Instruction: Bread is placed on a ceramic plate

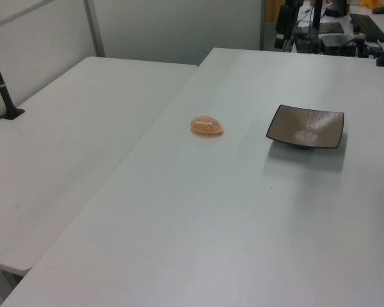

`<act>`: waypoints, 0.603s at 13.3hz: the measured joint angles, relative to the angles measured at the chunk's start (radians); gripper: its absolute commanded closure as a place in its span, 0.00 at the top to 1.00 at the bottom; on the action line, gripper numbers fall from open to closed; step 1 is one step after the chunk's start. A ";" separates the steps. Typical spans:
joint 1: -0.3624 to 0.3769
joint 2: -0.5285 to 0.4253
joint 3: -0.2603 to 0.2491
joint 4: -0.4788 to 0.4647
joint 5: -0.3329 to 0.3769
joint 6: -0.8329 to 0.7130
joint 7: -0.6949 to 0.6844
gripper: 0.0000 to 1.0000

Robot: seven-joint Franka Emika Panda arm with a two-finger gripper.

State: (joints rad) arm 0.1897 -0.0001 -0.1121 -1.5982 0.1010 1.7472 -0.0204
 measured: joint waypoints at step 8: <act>0.001 0.003 0.016 0.000 0.000 0.000 0.000 1.00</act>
State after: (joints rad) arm 0.1903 0.0026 -0.0960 -1.5985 0.1009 1.7472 -0.0204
